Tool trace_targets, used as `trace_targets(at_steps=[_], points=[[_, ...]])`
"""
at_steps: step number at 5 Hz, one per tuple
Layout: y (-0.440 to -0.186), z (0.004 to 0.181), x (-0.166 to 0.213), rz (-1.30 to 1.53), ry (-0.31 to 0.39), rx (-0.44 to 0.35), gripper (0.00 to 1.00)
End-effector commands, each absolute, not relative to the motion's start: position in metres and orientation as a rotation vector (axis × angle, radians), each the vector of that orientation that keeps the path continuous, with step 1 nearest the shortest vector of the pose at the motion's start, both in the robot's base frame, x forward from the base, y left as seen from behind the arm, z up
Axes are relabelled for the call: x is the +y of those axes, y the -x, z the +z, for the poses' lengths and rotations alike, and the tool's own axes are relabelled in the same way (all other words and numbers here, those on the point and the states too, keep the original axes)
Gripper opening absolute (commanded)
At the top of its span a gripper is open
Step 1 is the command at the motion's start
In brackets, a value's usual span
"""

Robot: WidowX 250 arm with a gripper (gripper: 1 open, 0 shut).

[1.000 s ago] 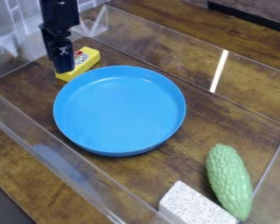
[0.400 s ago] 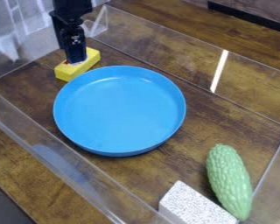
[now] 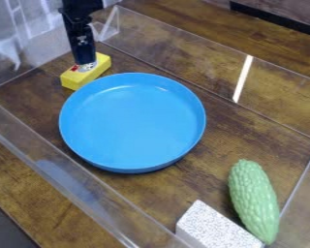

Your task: Put the yellow block in the blue tray

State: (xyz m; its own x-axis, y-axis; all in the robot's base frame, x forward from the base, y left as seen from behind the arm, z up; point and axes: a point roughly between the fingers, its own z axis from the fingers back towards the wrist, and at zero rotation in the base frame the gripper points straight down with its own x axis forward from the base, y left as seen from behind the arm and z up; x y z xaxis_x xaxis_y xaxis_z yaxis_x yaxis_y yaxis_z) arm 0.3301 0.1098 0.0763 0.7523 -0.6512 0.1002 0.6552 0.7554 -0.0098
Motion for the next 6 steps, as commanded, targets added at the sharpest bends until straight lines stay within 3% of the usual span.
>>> trace_targets(at_steps=[1,5,6], points=[[-0.342,0.092,0.121,-0.811,0.001,-0.161,1.00],[-0.337,0.040,0.108,-0.974,0.000,-0.180,1.00],[-0.340,0.043,0.107,-1.011,0.000,-0.171,1.00]])
